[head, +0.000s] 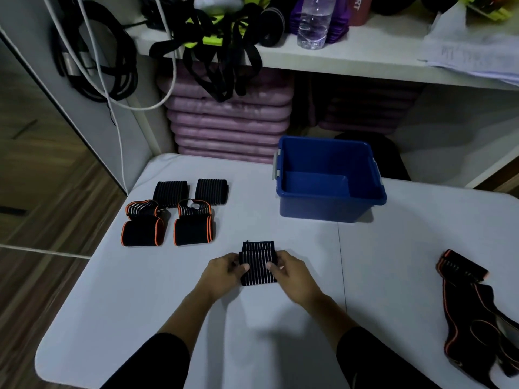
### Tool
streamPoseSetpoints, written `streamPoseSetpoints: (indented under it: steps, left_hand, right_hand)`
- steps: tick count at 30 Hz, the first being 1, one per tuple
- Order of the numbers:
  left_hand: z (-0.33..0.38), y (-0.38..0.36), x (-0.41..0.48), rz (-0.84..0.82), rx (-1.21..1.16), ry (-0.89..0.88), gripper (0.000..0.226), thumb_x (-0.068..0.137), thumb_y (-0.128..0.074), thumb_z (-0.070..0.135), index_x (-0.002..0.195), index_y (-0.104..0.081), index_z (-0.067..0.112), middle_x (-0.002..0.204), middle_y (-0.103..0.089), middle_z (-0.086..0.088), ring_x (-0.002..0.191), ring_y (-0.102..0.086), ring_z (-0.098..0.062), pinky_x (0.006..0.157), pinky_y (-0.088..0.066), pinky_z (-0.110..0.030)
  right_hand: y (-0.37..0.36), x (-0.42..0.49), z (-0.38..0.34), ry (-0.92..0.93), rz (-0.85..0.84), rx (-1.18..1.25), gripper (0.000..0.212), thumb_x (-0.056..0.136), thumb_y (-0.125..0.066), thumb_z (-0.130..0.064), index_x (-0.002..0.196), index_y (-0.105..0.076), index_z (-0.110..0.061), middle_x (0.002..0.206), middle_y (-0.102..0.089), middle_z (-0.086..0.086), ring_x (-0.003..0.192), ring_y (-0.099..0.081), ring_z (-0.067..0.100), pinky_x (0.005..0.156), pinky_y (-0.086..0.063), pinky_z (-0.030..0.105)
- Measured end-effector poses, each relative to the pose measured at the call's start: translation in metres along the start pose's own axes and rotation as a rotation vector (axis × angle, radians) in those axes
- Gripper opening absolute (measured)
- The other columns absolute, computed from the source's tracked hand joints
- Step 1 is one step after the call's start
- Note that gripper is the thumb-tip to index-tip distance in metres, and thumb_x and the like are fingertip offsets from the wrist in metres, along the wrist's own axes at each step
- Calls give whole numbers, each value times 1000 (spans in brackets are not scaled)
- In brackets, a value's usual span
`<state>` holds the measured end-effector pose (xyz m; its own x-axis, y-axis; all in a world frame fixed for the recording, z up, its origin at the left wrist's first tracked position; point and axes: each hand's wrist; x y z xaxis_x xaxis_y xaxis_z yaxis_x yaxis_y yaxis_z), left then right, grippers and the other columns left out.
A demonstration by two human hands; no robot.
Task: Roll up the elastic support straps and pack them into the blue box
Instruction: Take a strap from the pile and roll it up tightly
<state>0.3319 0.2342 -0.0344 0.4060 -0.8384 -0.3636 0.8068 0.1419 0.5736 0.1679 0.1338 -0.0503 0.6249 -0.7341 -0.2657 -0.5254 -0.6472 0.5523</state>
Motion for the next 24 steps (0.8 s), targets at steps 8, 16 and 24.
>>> streamPoseSetpoints:
  steps: [8, 16, 24]
  left_hand:
    - [5, -25, 5, 164, 87, 92, 36, 93, -48, 34, 125, -53, 17, 98, -39, -5, 99, -55, -32, 84, -45, -31]
    - [3, -28, 8, 126, 6, 166, 34, 94, -48, 29, 126, -53, 19, 110, -46, -17, 108, -48, -29, 94, -40, -32]
    - [8, -28, 5, 135, -32, 183, 31, 95, -47, 29, 122, -55, 16, 114, -46, -16, 107, -50, -29, 92, -40, -30]
  right_hand:
    - [-26, 13, -3, -174, 107, 123, 71, 81, -66, -17, 141, -29, -20, 124, -60, 4, 110, -60, 21, 96, -50, 41]
    - [-26, 21, -7, -249, 85, 209, 91, 71, -70, -9, 146, -20, -24, 128, -55, 7, 114, -57, 22, 98, -49, 43]
    - [-31, 7, -2, -46, 146, 270, 75, 74, -67, -1, 125, -44, -52, 130, -54, -18, 120, -54, 12, 102, -47, 41]
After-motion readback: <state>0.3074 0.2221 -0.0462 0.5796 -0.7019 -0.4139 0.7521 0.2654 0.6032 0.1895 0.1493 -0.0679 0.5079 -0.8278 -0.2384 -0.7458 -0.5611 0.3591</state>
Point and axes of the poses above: each hand's wrist, its own x-axis towards the middle knuckle, its own y-axis out of the back of the hand, z = x × y
